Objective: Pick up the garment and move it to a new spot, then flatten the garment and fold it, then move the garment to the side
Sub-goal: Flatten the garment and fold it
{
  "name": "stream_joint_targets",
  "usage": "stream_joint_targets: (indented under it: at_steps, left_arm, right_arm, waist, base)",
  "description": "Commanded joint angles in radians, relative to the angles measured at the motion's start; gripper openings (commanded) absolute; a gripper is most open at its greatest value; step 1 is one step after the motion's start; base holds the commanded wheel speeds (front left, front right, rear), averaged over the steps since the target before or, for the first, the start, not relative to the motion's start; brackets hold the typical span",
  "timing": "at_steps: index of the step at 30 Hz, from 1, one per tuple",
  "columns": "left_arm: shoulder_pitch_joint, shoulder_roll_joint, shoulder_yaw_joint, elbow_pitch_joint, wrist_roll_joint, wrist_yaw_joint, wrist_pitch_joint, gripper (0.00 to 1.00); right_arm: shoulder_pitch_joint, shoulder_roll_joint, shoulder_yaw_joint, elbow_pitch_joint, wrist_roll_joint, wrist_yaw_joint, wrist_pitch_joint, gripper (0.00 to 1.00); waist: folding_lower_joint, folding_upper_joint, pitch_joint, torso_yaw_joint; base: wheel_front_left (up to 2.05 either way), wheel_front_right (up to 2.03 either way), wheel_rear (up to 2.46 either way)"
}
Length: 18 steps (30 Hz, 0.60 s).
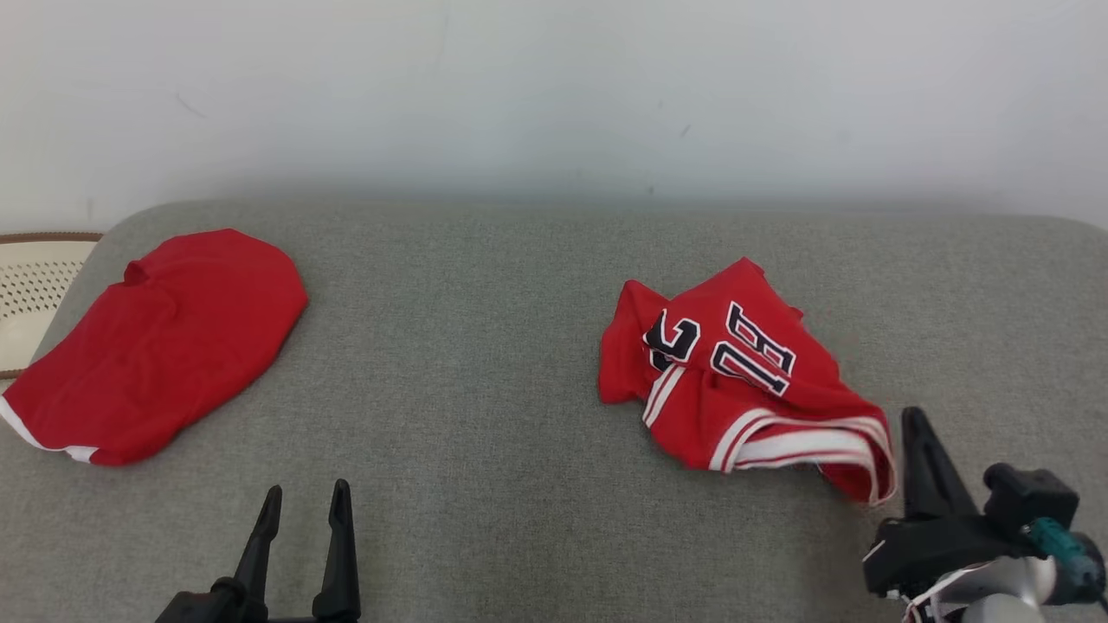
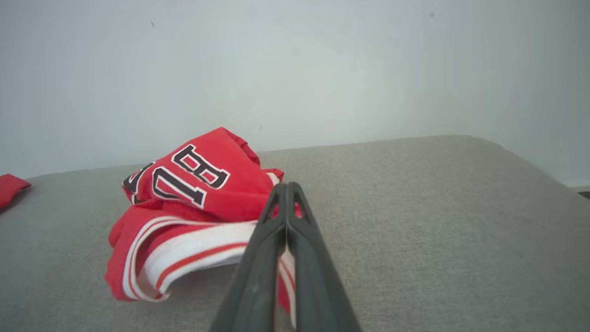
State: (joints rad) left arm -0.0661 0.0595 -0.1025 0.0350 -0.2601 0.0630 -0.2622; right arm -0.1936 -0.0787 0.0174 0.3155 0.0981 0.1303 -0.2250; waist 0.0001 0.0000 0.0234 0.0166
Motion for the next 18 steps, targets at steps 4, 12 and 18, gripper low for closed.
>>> stream_joint_targets:
  at_steps: [4, 12, 18]
  left_arm:
    - [0.003, -0.003, 0.001, 0.011, 0.004, -0.006, -0.004, 1.00]
    - [0.000, -0.007, 0.002, 0.018, -0.001, -0.014, -0.004, 1.00]
    - [0.006, -0.008, -0.001, 0.020, 0.003, -0.015, -0.004, 1.00]
  right_arm:
    - [0.031, -0.053, -0.064, -0.089, -0.018, 0.001, 0.054, 0.00]
    - [0.088, -0.061, -0.094, -0.169, 0.009, 0.001, 0.112, 0.04]
    - [0.106, -0.037, -0.047, -0.168, 0.036, 0.001, 0.118, 1.00]
  waist:
    - [-0.0001, 0.0000, -0.004, -0.002]
    - [-0.0001, 0.0000, -0.005, 0.016]
    - [-0.0001, 0.0000, -0.007, 0.020]
  base:
    - [0.00, 0.00, 0.00]
    - [0.00, 0.00, 0.00]
    - [0.00, 0.00, 0.00]
